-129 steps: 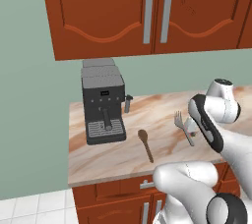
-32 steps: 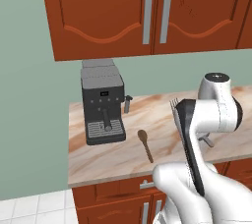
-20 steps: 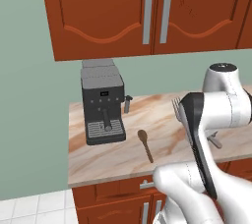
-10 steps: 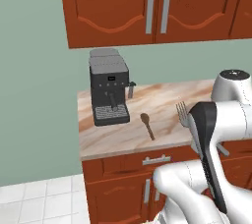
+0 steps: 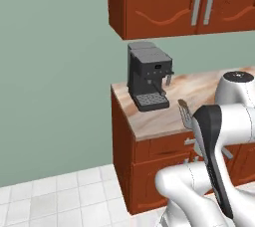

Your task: Take the fork and place it on the left side of the plate. Then take the spoon and place it on the right side of the plate. Make sure they're directly next to the plate.

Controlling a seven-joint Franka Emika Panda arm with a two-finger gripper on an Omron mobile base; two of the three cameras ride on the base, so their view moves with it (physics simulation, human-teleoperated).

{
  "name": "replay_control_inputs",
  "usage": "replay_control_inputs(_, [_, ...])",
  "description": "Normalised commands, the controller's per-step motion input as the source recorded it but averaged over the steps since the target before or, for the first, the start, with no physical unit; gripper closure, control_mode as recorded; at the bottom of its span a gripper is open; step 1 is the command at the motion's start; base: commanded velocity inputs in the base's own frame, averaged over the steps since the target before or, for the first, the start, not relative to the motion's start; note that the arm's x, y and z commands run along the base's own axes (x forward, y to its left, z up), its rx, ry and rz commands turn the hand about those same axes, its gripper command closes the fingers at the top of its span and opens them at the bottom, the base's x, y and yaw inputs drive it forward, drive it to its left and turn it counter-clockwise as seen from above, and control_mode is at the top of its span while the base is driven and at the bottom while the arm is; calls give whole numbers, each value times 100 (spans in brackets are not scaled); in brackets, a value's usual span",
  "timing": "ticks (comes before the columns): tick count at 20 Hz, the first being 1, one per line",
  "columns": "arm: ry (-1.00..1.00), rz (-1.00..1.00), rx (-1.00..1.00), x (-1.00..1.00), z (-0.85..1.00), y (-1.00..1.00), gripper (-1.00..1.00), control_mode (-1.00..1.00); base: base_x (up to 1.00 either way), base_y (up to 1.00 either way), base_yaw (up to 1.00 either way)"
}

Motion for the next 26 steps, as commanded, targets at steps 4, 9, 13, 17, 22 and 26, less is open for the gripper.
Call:
replay_control_inputs(4, [0, 0, 0, 0, 0, 0, 100, 100, -22, 87, -38])
replay_control_inputs(9, [0, 0, 0, 0, 0, 0, 100, 100, -42, 66, -44])
replay_control_inputs(13, [0, 0, 0, 0, 0, 0, 100, 100, -63, 54, -47])
replay_control_inputs(17, [0, 0, 0, 0, 0, 0, 100, 100, -83, 39, -49])
replay_control_inputs(22, [0, 0, 0, 0, 0, 0, 100, 100, -99, 19, -49])
replay_control_inputs(26, [0, 0, 0, 0, 0, 0, 100, 100, -100, 1, -45])
